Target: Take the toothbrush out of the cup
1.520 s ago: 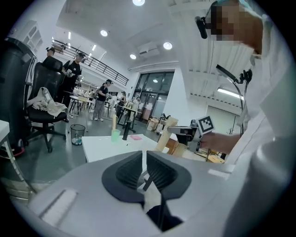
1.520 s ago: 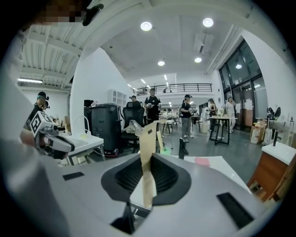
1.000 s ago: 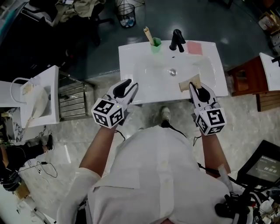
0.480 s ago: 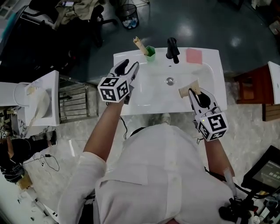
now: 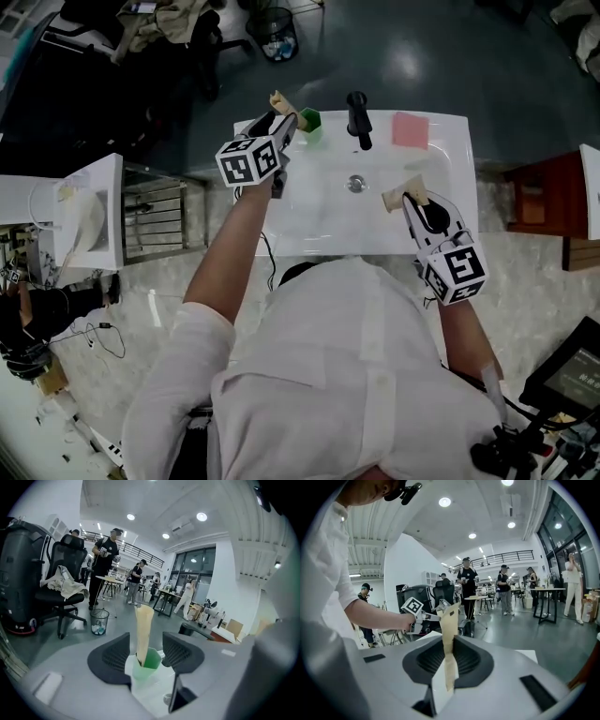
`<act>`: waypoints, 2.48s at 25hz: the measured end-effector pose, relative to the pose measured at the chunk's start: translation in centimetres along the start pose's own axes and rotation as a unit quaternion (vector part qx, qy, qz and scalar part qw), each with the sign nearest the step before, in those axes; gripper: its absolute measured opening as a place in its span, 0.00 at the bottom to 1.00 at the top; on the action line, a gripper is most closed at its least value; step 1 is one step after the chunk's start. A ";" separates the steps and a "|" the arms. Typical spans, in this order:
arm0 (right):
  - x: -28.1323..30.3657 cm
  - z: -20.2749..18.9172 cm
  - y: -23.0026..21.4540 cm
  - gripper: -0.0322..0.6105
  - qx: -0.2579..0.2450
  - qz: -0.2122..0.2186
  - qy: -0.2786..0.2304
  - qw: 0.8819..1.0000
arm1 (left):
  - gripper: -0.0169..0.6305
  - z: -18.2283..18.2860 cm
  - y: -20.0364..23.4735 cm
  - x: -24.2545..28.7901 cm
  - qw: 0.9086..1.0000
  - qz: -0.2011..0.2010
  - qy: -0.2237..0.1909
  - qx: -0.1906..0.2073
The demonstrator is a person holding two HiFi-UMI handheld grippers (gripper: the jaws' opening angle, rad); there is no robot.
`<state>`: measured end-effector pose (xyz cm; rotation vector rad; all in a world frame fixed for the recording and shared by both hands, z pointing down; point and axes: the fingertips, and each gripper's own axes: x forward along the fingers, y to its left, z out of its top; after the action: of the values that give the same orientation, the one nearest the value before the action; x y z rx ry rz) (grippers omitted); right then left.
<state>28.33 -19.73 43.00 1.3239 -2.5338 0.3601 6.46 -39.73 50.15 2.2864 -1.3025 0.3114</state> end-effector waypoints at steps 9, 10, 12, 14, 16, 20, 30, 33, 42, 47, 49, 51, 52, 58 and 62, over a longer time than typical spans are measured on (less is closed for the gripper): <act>0.3 -1.3 -2.0 0.12 0.015 0.003 0.006 1.000 | 0.32 0.2 1.2 2.6 1.000 0.022 0.006 -0.020; 0.3 -1.4 -2.1 0.12 0.016 0.003 0.006 1.000 | 0.28 0.3 1.3 2.7 0.999 0.025 0.005 -0.020; 0.3 -1.5 -2.2 0.12 0.019 0.003 0.007 1.000 | 0.17 0.4 1.5 2.6 0.999 0.032 0.001 -0.018; 0.3 -1.5 -2.3 0.12 0.020 0.005 0.008 1.000 | 0.16 0.4 1.5 2.5 0.999 0.035 0.000 -0.015; 0.4 -1.3 -2.4 0.12 0.019 0.006 0.008 1.000 | 0.16 0.5 1.4 2.4 0.999 0.037 0.000 -0.011; 0.6 -1.1 -2.5 0.12 0.017 0.007 0.007 1.000 | 0.15 1.0 1.4 2.1 0.999 0.039 -0.008 -0.007; 1.6 -1.3 -2.2 0.12 0.018 0.017 0.005 1.000 | 0.15 4.0 0.9 0.6 0.998 0.032 -0.045 -0.001; 1.8 -1.0 -1.8 0.12 0.018 0.023 0.005 1.000 | 0.15 5.0 0.6 -0.2 0.998 0.028 -0.056 -0.003; 2.2 -0.4 0.0 0.12 0.018 0.034 -0.001 0.999 | 0.15 7.7 0.2 -4.1 0.994 0.019 -0.108 -0.007; 2.0 -0.4 1.4 0.12 0.010 0.040 0.000 0.999 | 0.15 8.9 -0.3 -7.7 0.989 0.016 -0.149 -0.015; 2.2 -0.2 2.2 0.12 0.005 0.041 0.000 0.999 | 0.15 9.1 -0.3 -9.3 0.987 0.013 -0.158 -0.016; 2.5 -0.1 3.1 0.12 0.001 0.042 0.000 0.999 | 0.15 9.1 0.1 -10.9 0.987 0.013 -0.158 -0.019; 2.6 0.0 3.6 0.12 -0.001 0.042 0.000 0.999 | 0.15 8.9 0.3 -11.7 0.988 0.013 -0.155 -0.023; 3.3 0.9 6.3 0.12 -0.011 0.035 -0.001 0.999 | 0.15 7.4 0.8 -16.6 0.989 0.003 -0.142 -0.030; 3.5 1.4 8.1 0.12 -0.017 0.024 -0.005 1.000 | 0.15 6.2 0.8 -19.7 0.992 -0.009 -0.128 -0.004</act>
<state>19.59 -18.40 42.09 1.2569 -2.5711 0.3187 -4.71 -28.64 36.78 2.3908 -1.4003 0.0049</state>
